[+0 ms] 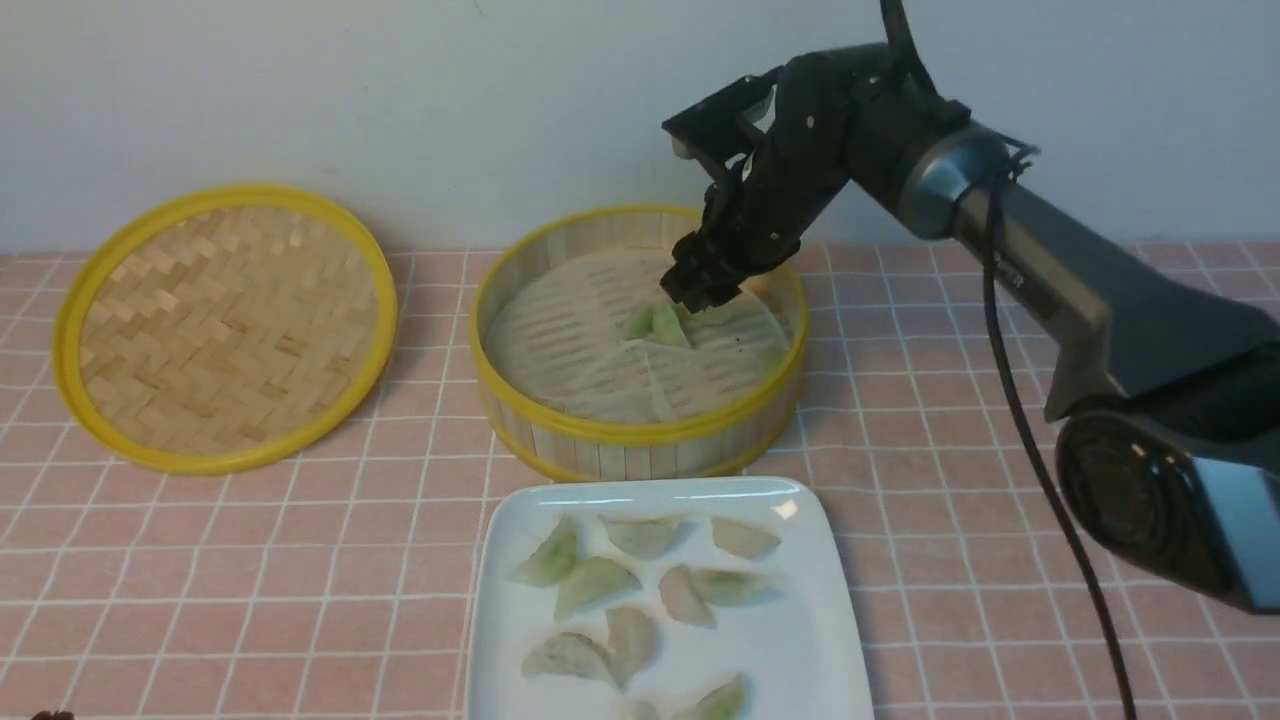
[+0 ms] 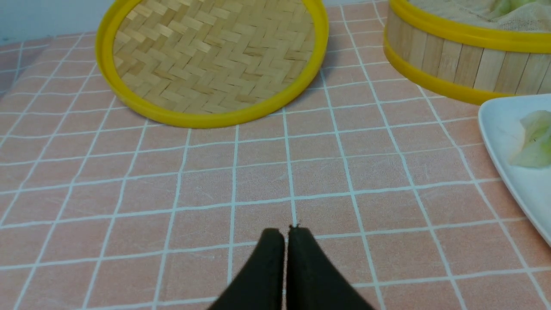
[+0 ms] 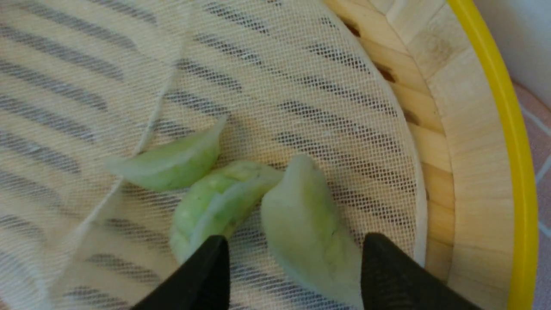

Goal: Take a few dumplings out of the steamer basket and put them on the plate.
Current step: Use the right arm to grab a dumpling from inside the steamer

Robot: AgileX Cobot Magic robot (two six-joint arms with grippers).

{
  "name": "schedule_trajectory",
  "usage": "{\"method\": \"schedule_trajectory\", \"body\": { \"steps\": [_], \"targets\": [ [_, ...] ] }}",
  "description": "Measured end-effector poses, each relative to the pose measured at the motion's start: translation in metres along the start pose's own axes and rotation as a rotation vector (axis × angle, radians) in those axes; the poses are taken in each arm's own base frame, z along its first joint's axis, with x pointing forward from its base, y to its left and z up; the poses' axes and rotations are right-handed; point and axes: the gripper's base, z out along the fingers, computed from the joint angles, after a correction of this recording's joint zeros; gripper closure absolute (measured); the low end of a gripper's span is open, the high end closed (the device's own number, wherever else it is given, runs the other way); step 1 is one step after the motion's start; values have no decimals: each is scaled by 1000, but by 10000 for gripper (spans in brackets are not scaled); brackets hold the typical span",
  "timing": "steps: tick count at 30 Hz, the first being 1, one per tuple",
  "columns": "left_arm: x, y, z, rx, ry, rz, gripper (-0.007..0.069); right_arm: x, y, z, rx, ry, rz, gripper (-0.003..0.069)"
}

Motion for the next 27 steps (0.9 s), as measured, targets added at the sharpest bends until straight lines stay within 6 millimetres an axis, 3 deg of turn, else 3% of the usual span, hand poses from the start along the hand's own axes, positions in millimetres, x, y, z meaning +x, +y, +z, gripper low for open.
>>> {"method": "schedule_trajectory", "body": {
  "steps": [7, 13, 17, 18, 19, 22, 27],
  "targets": [
    [0, 0, 0, 0, 0, 0, 631, 10, -6, 30, 65, 3, -43, 235],
    [0, 0, 0, 0, 0, 0, 631, 8, -5, 27, 59, 4, -19, 351],
    [0, 0, 0, 0, 0, 0, 631, 5, -3, 6, 44, 39, 7, 348],
    [0, 0, 0, 0, 0, 0, 631, 0, -2, -15, 31, 47, 15, 348],
    [0, 0, 0, 0, 0, 0, 631, -1, -2, -18, 31, 47, 17, 348],
    [0, 0, 0, 0, 0, -1, 631, -16, 2, -71, 17, -15, 55, 348],
    [0, 0, 0, 0, 0, -1, 631, -9, 15, -119, -41, -9, 115, 348]
  ]
}}
